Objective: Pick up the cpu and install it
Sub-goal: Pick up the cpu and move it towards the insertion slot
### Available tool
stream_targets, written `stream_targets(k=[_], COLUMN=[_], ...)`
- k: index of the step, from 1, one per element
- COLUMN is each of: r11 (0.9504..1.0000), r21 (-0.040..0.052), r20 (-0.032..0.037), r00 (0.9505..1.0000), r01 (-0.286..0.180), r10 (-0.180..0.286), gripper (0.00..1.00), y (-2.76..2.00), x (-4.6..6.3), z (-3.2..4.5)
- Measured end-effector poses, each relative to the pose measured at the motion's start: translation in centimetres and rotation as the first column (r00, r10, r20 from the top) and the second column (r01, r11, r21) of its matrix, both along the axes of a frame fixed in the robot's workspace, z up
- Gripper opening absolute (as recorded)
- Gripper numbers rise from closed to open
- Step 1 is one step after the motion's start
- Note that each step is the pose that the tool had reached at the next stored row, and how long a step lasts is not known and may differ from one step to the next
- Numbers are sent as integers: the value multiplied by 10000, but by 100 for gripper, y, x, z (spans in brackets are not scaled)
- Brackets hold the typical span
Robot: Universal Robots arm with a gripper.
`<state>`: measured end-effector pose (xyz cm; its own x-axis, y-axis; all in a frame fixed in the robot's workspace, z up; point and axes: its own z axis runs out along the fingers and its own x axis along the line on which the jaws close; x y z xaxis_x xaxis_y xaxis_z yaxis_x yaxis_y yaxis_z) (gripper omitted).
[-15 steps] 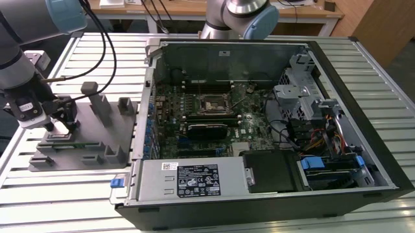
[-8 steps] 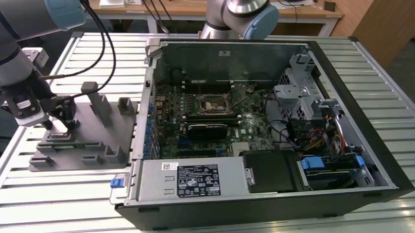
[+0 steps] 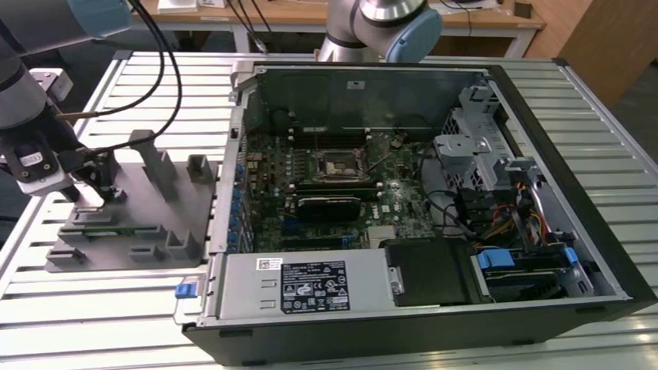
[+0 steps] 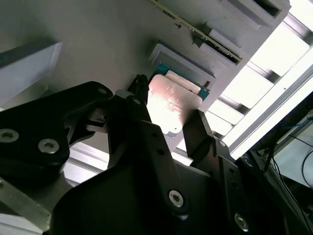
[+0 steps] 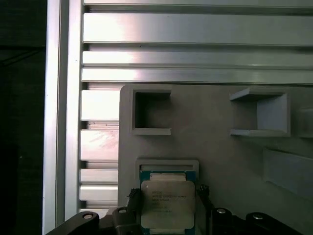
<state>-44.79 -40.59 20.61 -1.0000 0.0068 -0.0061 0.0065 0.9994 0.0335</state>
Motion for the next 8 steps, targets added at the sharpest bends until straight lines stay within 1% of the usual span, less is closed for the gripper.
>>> stream_targets(k=[2, 8], r11=[10000, 10000], r21=[41, 41], r20=[1, 1], r00=[10000, 10000], r01=[-1, -1], r10=[1, 1], gripper=[53, 53], y=[0, 0], x=[-1, -1], z=[30, 93])
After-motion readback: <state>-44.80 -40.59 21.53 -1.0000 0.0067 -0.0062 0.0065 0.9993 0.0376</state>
